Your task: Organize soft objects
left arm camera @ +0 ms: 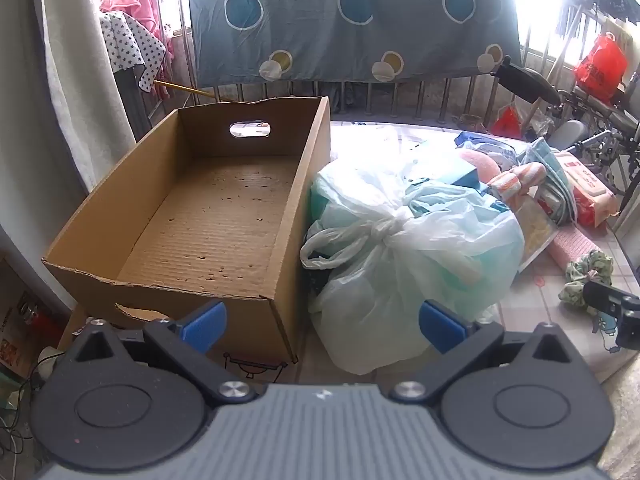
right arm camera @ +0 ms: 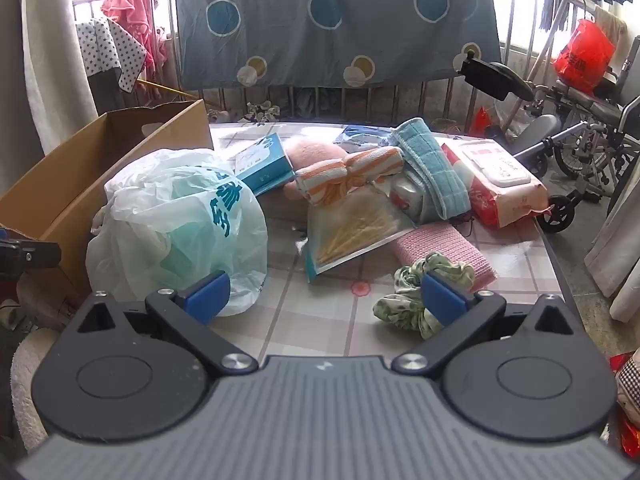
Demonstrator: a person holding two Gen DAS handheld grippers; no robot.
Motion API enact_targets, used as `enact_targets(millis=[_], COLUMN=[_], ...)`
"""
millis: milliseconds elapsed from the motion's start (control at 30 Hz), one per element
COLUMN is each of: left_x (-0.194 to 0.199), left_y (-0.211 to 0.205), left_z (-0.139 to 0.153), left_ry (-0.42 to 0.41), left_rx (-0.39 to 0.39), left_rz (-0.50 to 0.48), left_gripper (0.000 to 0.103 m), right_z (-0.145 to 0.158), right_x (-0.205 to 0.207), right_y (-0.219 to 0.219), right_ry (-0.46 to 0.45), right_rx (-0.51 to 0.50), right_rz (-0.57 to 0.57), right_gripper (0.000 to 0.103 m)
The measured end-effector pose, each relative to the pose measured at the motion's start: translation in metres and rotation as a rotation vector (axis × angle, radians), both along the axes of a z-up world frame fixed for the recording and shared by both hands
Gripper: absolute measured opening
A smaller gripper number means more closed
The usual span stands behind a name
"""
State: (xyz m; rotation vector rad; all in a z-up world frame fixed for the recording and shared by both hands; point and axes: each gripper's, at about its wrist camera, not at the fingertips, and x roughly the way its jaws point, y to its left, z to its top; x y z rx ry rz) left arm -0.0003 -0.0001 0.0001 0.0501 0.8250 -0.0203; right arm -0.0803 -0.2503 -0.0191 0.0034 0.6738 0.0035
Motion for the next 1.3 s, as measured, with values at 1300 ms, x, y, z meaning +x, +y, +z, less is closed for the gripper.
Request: enact_targets(millis=[1300], left_x=[0.004], left_y=[-0.008], left_z=[-0.006], left_ry=[0.045], left_rx=[-0.025], left_rz=[-0.063], left_gripper=[0.103], right_z=[0.006], right_x=[-0.001], right_y=[-0.006], right_ry=[0.02], right_rx=[0.007], right_rz=[-0.013], right_gripper=[0.102])
